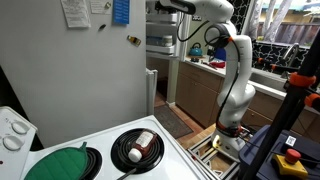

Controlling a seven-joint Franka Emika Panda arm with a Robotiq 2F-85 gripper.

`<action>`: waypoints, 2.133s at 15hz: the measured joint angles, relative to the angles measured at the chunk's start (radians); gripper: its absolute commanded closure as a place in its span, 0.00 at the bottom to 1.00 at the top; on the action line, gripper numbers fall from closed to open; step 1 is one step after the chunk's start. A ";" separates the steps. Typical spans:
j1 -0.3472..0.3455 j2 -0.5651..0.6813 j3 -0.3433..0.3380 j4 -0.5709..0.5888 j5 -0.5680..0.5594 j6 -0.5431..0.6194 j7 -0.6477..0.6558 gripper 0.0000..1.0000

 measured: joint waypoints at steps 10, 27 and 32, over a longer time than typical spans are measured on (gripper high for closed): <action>0.008 0.029 0.003 0.032 0.000 -0.011 -0.085 0.25; 0.019 0.064 0.011 0.110 0.007 -0.051 -0.183 0.74; 0.024 0.051 0.032 0.149 0.007 -0.030 -0.283 0.74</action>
